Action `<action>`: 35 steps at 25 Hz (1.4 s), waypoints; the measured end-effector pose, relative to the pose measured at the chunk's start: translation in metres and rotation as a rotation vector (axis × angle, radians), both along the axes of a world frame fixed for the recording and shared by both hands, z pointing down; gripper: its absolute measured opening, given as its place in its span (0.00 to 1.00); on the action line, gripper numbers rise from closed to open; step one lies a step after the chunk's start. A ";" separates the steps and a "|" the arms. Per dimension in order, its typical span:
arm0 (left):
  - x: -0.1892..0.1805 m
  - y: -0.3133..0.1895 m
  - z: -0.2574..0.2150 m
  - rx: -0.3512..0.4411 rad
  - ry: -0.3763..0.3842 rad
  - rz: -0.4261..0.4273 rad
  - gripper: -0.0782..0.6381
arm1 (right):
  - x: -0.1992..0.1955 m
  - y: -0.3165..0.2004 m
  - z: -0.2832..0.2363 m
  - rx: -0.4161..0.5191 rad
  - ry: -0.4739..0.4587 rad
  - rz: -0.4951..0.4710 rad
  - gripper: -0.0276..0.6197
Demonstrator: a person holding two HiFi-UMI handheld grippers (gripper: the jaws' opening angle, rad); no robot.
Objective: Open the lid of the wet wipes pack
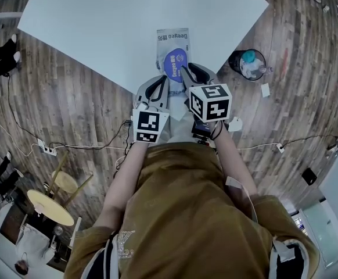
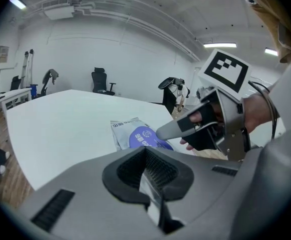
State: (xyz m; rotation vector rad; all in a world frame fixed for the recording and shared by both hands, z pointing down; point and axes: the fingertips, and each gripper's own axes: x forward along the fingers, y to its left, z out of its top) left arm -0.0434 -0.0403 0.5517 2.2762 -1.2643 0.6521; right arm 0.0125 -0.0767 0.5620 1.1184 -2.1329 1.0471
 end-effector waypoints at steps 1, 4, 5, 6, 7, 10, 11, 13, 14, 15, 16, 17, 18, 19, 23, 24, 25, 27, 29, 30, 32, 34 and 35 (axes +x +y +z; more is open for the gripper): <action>0.001 0.002 0.003 -0.007 -0.002 0.005 0.11 | 0.000 0.000 0.002 -0.009 0.002 0.006 0.16; 0.004 0.006 0.009 -0.023 -0.006 0.017 0.11 | 0.001 -0.002 0.007 -0.049 0.012 0.028 0.16; 0.005 0.008 0.011 -0.027 -0.007 0.021 0.11 | 0.001 -0.002 0.008 -0.062 0.012 0.035 0.16; 0.005 0.009 0.012 -0.031 -0.007 0.022 0.11 | 0.001 -0.002 0.008 -0.070 0.013 0.040 0.16; 0.005 0.010 0.013 -0.034 -0.006 0.023 0.11 | 0.001 -0.002 0.008 -0.074 0.014 0.043 0.16; 0.005 0.010 0.014 -0.038 -0.001 0.022 0.11 | 0.001 -0.003 0.008 -0.077 0.011 0.049 0.16; 0.005 0.010 0.015 -0.040 0.001 0.022 0.11 | 0.002 -0.003 0.008 -0.079 0.011 0.054 0.16; 0.005 0.010 0.016 -0.043 0.006 0.022 0.11 | 0.003 -0.003 0.009 -0.091 0.018 0.062 0.16; 0.005 0.009 0.017 -0.044 0.008 0.022 0.11 | 0.004 -0.004 0.009 -0.101 0.023 0.064 0.16; 0.006 0.009 0.017 -0.045 0.009 0.023 0.11 | 0.004 -0.004 0.010 -0.112 0.025 0.066 0.16; 0.006 0.009 0.018 -0.046 0.009 0.025 0.11 | 0.004 -0.004 0.011 -0.122 0.027 0.068 0.16; 0.006 0.010 0.019 -0.048 0.009 0.027 0.11 | 0.004 -0.004 0.012 -0.130 0.029 0.069 0.16; 0.007 0.010 0.020 -0.049 0.009 0.029 0.11 | 0.004 -0.004 0.013 -0.135 0.033 0.071 0.16; 0.007 0.010 0.021 -0.050 0.008 0.032 0.11 | 0.005 -0.004 0.014 -0.140 0.038 0.073 0.16; 0.009 0.011 0.024 -0.052 0.003 0.044 0.11 | 0.006 -0.003 0.018 -0.162 0.049 0.093 0.16; 0.010 0.011 0.025 -0.054 0.002 0.045 0.11 | 0.006 -0.004 0.018 -0.163 0.051 0.099 0.16; 0.010 0.010 0.025 -0.055 0.002 0.047 0.11 | 0.006 -0.004 0.019 -0.165 0.052 0.103 0.16; 0.011 0.010 0.026 -0.057 0.000 0.050 0.11 | 0.007 -0.005 0.020 -0.169 0.054 0.108 0.16; 0.012 0.009 0.026 -0.059 -0.003 0.056 0.11 | 0.008 -0.005 0.021 -0.174 0.053 0.112 0.16; 0.012 0.009 0.027 -0.060 -0.004 0.058 0.11 | 0.008 -0.005 0.022 -0.176 0.051 0.114 0.16; 0.013 0.009 0.027 -0.061 -0.007 0.064 0.11 | 0.009 -0.006 0.022 -0.182 0.047 0.118 0.15; 0.014 0.009 0.027 -0.061 -0.012 0.071 0.11 | 0.010 -0.006 0.022 -0.189 0.039 0.125 0.14; 0.015 0.010 0.028 -0.061 -0.015 0.074 0.11 | 0.011 -0.006 0.022 -0.192 0.035 0.128 0.14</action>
